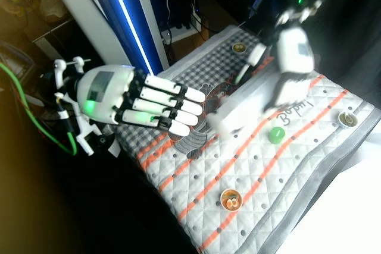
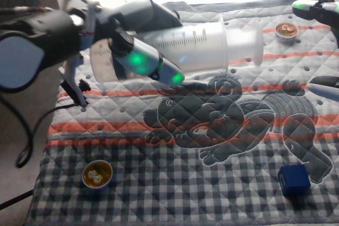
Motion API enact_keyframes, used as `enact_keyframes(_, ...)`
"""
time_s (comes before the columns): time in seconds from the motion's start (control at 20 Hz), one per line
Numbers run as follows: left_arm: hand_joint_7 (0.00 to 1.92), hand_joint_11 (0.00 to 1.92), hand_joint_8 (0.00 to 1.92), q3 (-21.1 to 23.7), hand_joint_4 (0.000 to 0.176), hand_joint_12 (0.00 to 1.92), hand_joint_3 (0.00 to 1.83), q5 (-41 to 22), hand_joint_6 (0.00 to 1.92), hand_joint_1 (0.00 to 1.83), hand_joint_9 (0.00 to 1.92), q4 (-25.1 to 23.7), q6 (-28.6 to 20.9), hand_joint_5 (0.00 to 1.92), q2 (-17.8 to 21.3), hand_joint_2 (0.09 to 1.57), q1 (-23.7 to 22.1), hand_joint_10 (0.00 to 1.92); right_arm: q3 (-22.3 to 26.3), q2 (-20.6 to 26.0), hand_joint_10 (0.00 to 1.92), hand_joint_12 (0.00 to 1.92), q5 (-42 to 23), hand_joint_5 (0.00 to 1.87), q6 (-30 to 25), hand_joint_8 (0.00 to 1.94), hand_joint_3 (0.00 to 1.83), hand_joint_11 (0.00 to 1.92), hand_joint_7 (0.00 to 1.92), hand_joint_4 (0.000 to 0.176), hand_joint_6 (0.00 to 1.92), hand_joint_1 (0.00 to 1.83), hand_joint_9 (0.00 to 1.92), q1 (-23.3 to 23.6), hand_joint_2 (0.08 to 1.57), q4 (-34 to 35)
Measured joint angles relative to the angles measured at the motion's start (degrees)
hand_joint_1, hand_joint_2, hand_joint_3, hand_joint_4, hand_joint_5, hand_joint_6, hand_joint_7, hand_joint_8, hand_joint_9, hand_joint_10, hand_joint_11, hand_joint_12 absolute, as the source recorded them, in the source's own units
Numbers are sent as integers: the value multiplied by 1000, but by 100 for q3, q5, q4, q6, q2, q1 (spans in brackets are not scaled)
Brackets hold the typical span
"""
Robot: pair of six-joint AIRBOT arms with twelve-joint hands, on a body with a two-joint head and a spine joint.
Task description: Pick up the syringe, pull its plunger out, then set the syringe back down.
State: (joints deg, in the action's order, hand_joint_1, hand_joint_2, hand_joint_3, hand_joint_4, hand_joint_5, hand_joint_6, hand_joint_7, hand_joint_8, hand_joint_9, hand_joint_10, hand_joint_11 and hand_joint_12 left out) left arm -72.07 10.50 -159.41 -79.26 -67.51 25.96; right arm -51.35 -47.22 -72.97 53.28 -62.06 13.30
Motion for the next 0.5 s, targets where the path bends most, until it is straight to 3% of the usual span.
enact_keyframes(0.05,749,339,1438,166,0,1894,1,186,1203,1165,600,-2,-2,801,133,1227,0,1325,0,-7,0,740,-2,299,-37,0,0,0,267,0,0,966,261,0,950,2)
enact_keyframes(0.15,687,381,1540,498,0,1920,1,492,1179,1164,545,-63,-2,808,378,1243,4,1455,0,-50,0,643,-55,202,-103,0,0,0,167,14,0,931,182,0,899,15)
enact_keyframes(0.2,652,308,1565,649,0,1921,1,651,1194,1161,482,-120,-4,811,476,1252,26,1468,-26,-103,0,588,-87,161,-205,0,0,0,115,19,0,917,135,0,882,17)
enact_keyframes(0.25,590,159,1521,780,0,1921,2,802,1291,1167,377,-177,-2,823,562,1263,76,1395,-50,-166,0,545,-125,105,-240,0,0,0,48,55,0,835,90,0,846,20)
enact_keyframes(0.3,562,97,1530,892,0,1921,1,905,1327,1170,324,-208,-7,818,636,1271,131,1396,-55,-201,0,574,-146,92,-251,0,0,0,23,66,0,767,76,0,827,20)
enact_keyframes(0.4,592,119,1479,1080,0,1921,0,997,1295,1181,359,-308,9,848,750,1255,210,1385,-98,-258,0,453,-225,29,-439,0,0,0,0,32,0,663,5,0,845,13)
enact_keyframes(0.5,696,238,1383,1303,0,1920,0,1158,1235,1180,504,-363,9,870,887,1222,291,1356,-363,-468,0,162,-393,0,-1086,0,1,0,0,7,0,698,0,0,854,-4)
